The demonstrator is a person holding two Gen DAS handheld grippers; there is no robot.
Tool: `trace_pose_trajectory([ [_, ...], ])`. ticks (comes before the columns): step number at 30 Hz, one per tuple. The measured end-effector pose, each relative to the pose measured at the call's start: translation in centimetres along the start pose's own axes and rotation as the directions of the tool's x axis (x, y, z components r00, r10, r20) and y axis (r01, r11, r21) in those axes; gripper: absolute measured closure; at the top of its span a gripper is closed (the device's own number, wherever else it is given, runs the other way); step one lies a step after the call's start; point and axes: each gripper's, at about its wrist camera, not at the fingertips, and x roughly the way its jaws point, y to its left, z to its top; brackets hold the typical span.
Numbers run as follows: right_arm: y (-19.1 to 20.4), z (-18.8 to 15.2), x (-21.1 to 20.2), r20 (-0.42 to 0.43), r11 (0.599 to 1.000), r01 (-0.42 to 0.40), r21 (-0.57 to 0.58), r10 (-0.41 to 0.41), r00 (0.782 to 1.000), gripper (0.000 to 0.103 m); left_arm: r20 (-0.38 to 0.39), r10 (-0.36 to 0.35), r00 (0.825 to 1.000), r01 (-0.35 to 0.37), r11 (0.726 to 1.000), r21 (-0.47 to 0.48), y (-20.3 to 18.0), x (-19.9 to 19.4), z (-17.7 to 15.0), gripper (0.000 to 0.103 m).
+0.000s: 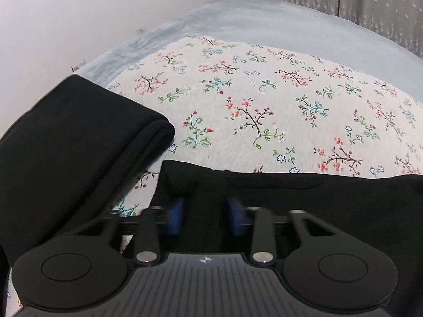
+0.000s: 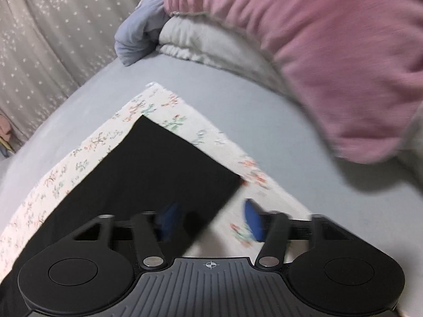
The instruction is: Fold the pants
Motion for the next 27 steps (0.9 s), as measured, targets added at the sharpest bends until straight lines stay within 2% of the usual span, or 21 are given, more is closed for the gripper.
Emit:
trace_pose_trajectory([
  [1, 0.9, -0.3, 0.3, 0.007, 0.997, 0.039, -0.069, -0.039, 0.999, 0.099, 0.014, 0.028, 1.000, -0.028, 0.999, 0.034, -0.5, -0.1, 0.0, 0.080],
  [2, 1.8, -0.4, 0.4, 0.019, 0.988, 0.065, -0.138, -0.063, 0.998, 0.100, 0.032, 0.032, 0.999, -0.033, 0.998, 0.053, -0.8, -0.4, 0.1, 0.087],
  [4, 3.0, -0.5, -0.4, 0.069, 0.967, 0.119, -0.224, -0.106, 0.992, 0.101, 0.083, 0.020, 0.996, -0.020, 1.000, 0.004, -0.1, -1.4, 0.4, 0.087],
  [6, 3.5, 0.0, -2.1, 0.165, 0.947, 0.170, -0.272, -0.128, 0.978, 0.102, 0.130, -0.008, 0.992, 0.014, 0.999, -0.049, 1.1, -2.3, 0.9, 0.087],
  [7, 3.4, 0.4, -3.4, 0.213, 0.945, 0.173, -0.277, -0.115, 0.970, 0.102, 0.145, -0.017, 0.989, 0.026, 0.998, -0.058, 1.5, -2.5, 1.1, 0.087],
  [9, 2.6, 1.0, -5.4, 0.256, 0.959, 0.154, -0.239, -0.091, 0.963, 0.102, 0.147, -0.018, 0.989, 0.022, 0.999, -0.030, 1.3, -2.4, 1.0, 0.087],
  [11, 1.8, 1.0, -5.9, 0.254, 0.964, 0.152, -0.218, -0.094, 0.963, 0.103, 0.140, 0.000, 0.990, -0.001, 1.000, 0.007, 0.6, -1.8, 0.5, 0.087],
  [13, 1.8, 0.4, -4.7, 0.219, 0.951, 0.190, -0.243, -0.137, 0.966, 0.102, 0.133, -0.004, 0.991, 0.005, 1.000, -0.010, 0.6, -1.3, 0.1, 0.086],
  [15, 1.1, -0.6, -3.1, 0.150, 0.946, 0.207, -0.248, -0.174, 0.973, 0.102, 0.112, -0.034, 0.993, 0.036, 0.999, -0.021, 1.1, -0.8, 0.0, 0.081],
  [16, 0.7, -1.1, -2.1, 0.100, 0.947, 0.203, -0.251, -0.183, 0.978, 0.100, 0.097, -0.038, 0.995, 0.038, 0.999, 0.000, 1.2, -0.5, 0.2, 0.067],
  [17, 0.3, -1.6, -1.4, 0.068, 0.944, 0.202, -0.262, -0.190, 0.979, 0.098, 0.087, -0.028, 0.996, 0.026, 0.999, 0.028, 1.3, -0.4, 0.2, 0.048],
  [18, 0.3, -2.0, -1.4, 0.087, 0.933, 0.212, -0.290, -0.195, 0.977, 0.092, 0.088, -0.005, 0.996, 0.001, 0.999, 0.053, 1.4, -0.6, 0.3, 0.038],
  [19, 0.6, -2.4, -1.6, 0.101, 0.915, 0.237, -0.327, -0.215, 0.971, 0.082, 0.101, 0.014, 0.995, -0.021, 0.997, 0.069, 1.7, -0.9, 0.5, 0.025],
  [20, 1.1, -2.4, -1.7, 0.116, 0.893, 0.268, -0.361, -0.242, 0.963, 0.074, 0.118, 0.016, 0.993, -0.024, 0.997, 0.072, 2.1, -1.4, 0.7, 0.021],
  [21, 1.4, -2.2, -2.1, 0.139, 0.870, 0.296, -0.395, -0.262, 0.955, 0.057, 0.131, 0.000, 0.991, -0.008, 0.998, 0.061, 2.6, -1.9, 0.8, 0.021],
  [22, 1.6, -1.8, -2.6, 0.167, 0.861, 0.302, -0.410, -0.255, 0.952, 0.046, 0.136, -0.030, 0.990, 0.024, 0.999, 0.044, 3.2, -2.3, 0.9, 0.019],
  [24, 1.6, -0.7, -3.8, 0.211, 0.870, 0.294, -0.397, -0.225, 0.951, 0.040, 0.121, -0.091, 0.988, 0.089, 0.996, 0.018, 3.8, -2.7, 1.1, 0.013],
  [27, 1.9, 1.6, -3.7, 0.181, 0.917, 0.192, -0.349, -0.135, 0.974, 0.040, 0.098, -0.117, 0.988, 0.113, 0.992, 0.054, 3.6, -2.3, 1.6, 0.012],
])
